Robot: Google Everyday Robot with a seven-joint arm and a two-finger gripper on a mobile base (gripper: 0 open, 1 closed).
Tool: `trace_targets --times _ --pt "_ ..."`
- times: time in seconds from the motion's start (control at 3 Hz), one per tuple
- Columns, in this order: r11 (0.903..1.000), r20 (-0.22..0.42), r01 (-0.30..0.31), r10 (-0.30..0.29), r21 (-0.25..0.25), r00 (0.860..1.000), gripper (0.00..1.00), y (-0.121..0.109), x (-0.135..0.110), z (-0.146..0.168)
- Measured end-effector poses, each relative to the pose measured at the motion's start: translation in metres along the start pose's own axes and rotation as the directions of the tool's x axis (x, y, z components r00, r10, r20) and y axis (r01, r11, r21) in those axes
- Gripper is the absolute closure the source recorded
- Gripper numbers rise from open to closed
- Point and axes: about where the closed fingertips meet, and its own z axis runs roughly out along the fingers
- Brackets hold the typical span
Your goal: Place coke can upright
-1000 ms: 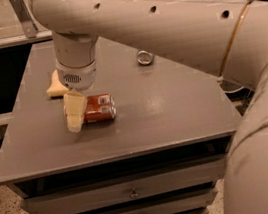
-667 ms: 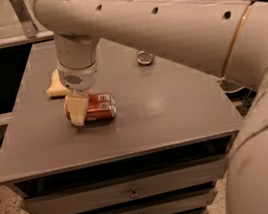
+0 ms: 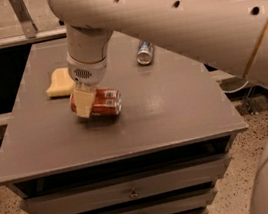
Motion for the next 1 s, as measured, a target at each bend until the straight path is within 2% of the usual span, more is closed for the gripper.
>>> trace_targets --times 0.33,0.67,1.0 --pt "0.9977 0.119 -0.026 0.019 0.063 0.993 1.00 -0.012 0.021 -0.043" --pt "0.9911 0.273 -0.029 -0.007 0.130 0.962 1.00 -0.021 0.043 -0.082" --pt "0.9812 0.450 -0.057 -0.033 0.184 0.892 1.00 -0.036 0.062 -0.109"
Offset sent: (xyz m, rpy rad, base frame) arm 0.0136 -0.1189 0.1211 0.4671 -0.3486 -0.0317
